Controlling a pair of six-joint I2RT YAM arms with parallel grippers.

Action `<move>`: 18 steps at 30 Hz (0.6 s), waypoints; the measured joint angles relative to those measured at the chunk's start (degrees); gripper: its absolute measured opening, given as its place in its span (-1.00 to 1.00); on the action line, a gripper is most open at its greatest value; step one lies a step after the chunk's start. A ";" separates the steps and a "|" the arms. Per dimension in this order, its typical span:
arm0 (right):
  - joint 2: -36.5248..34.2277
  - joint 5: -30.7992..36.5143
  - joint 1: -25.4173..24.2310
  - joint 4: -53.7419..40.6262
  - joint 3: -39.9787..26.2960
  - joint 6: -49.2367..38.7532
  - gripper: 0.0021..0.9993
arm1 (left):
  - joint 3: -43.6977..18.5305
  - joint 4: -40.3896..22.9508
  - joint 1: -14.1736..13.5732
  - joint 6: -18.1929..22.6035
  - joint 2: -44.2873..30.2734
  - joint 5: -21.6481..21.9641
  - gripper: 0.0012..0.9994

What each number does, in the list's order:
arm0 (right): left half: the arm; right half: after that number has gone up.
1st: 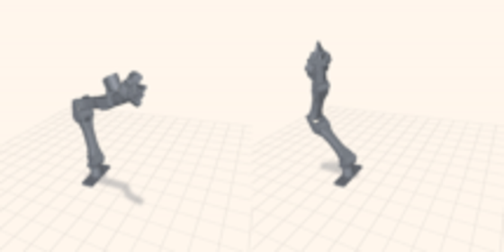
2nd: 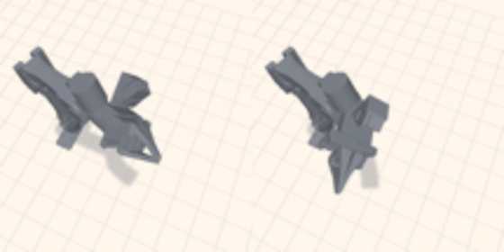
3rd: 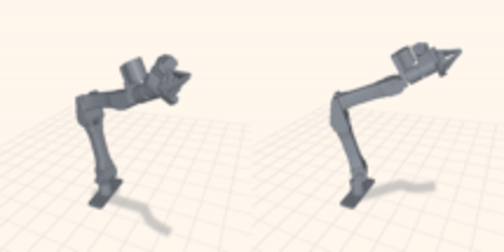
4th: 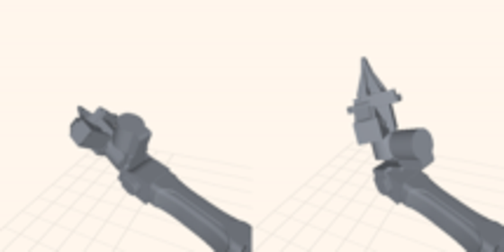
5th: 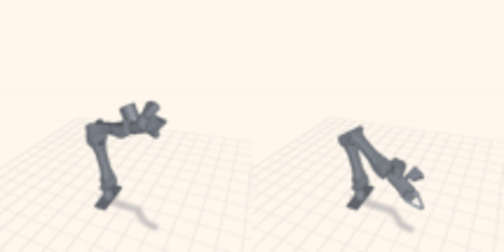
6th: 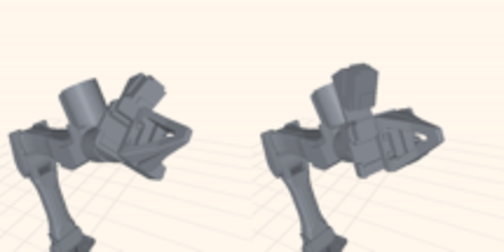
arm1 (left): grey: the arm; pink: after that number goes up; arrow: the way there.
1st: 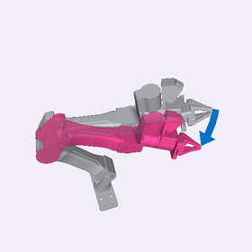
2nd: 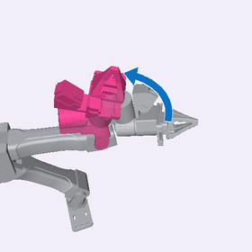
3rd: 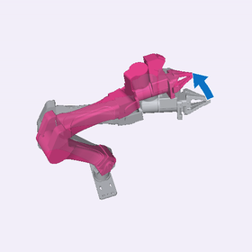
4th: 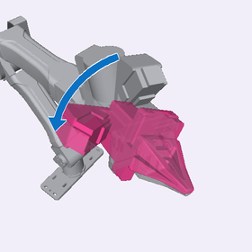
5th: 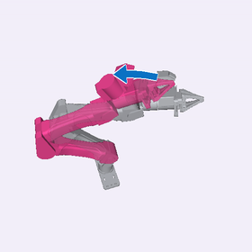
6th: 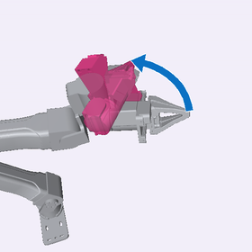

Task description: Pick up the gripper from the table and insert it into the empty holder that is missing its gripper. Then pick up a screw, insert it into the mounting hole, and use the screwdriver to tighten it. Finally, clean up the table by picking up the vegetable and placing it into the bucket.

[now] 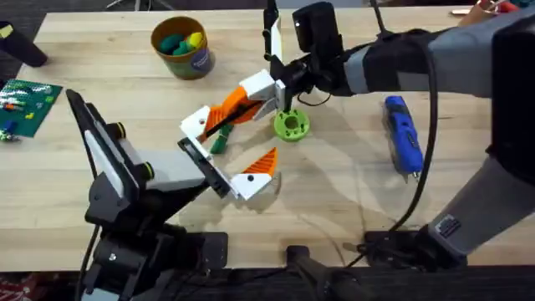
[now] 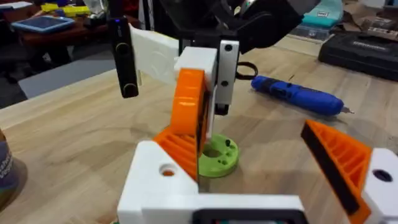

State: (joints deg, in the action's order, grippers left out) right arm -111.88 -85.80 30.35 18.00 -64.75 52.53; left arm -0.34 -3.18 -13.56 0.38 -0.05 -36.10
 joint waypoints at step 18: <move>0.00 0.80 0.43 -0.04 -0.02 0.44 -0.12 | 0.00 0.00 -0.08 0.07 0.00 -0.78 0.97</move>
State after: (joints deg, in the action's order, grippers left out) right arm -111.87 -85.00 30.78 17.96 -64.77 52.97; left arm -0.34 -3.18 -13.65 0.45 -0.05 -36.88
